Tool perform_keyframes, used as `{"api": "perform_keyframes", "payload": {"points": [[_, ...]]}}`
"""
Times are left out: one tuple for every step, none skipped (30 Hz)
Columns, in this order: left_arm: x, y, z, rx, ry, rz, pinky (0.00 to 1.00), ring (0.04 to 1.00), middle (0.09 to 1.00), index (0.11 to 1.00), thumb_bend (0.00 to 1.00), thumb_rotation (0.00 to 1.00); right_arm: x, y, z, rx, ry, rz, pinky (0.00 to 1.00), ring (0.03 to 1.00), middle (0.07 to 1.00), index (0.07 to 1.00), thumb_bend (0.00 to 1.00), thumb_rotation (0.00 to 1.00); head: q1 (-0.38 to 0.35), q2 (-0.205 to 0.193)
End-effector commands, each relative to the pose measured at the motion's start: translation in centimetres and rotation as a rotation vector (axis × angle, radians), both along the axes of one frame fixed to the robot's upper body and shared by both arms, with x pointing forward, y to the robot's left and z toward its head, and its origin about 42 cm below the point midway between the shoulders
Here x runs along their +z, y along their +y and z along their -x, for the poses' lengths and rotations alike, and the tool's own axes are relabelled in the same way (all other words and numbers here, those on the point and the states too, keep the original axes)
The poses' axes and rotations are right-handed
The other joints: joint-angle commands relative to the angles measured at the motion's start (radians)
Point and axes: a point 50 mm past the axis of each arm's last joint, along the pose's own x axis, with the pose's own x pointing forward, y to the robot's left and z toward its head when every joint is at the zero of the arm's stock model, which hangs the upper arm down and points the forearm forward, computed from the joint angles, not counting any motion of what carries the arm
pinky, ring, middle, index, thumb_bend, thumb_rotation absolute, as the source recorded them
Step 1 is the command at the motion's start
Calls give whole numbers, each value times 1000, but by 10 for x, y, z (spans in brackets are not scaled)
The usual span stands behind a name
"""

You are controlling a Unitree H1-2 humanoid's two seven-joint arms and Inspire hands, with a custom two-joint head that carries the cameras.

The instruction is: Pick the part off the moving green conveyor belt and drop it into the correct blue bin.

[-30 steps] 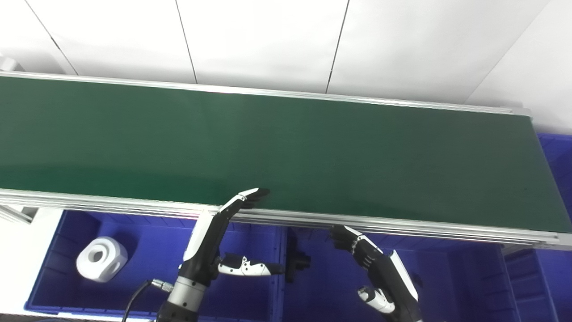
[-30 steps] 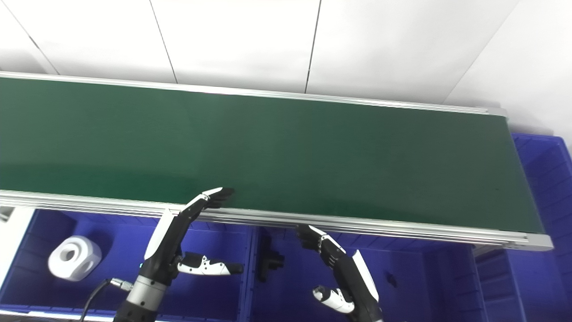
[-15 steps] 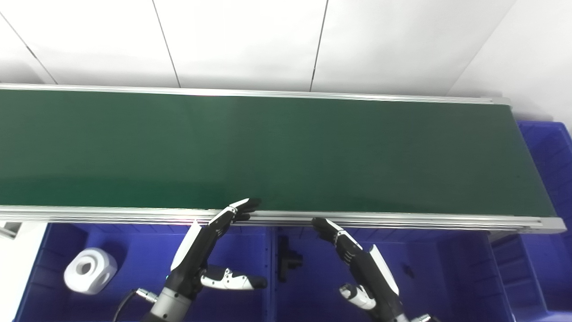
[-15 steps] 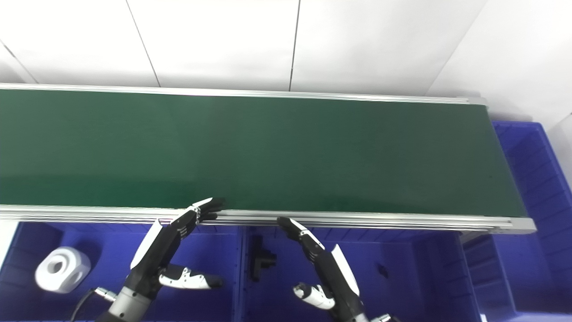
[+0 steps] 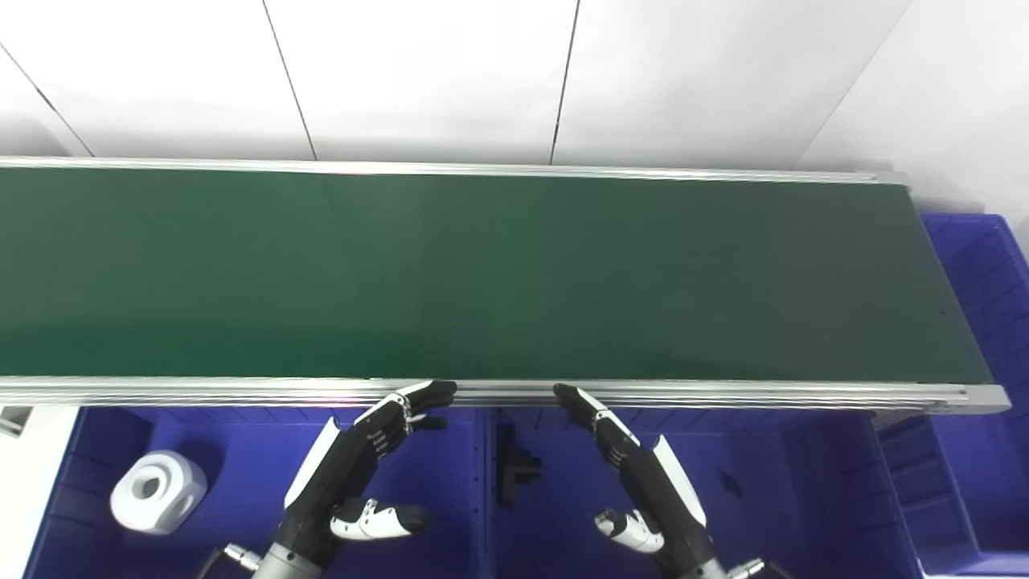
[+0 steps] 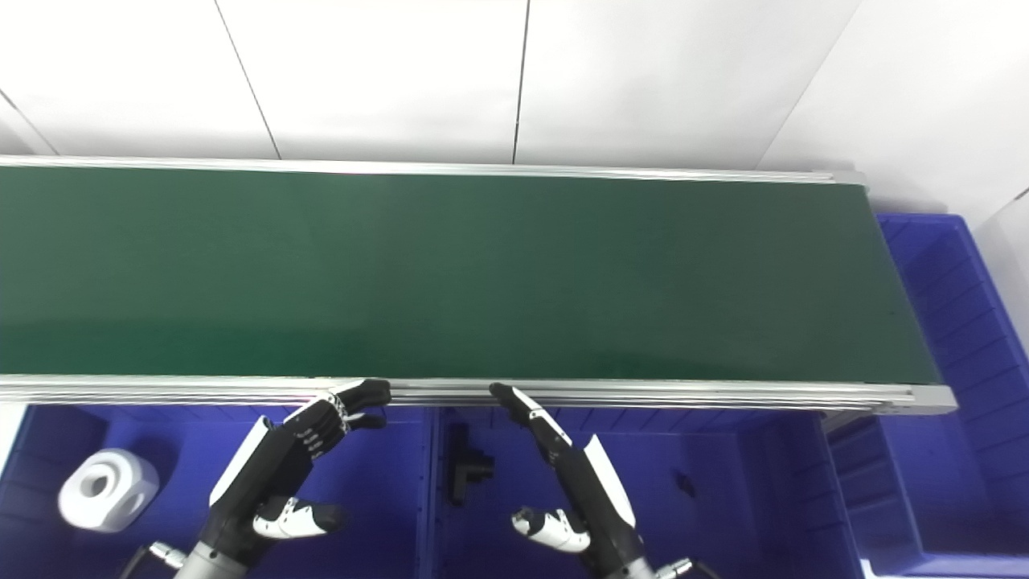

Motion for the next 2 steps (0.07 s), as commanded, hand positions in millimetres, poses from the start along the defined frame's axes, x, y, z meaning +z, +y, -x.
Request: {"api": "perform_keyframes", "payload": {"points": [[7, -1, -3, -11, -56, 14, 774, 850, 861, 811, 861, 605, 10, 0, -1, -2, -62, -33, 912, 929, 927, 898, 919, 888, 7, 5], [7, -1, -3, -11, -59, 13, 776, 850, 861, 812, 861, 605, 11, 0, -2, -2, -65, -30, 911, 929, 927, 898, 916, 886, 15, 11]]}}
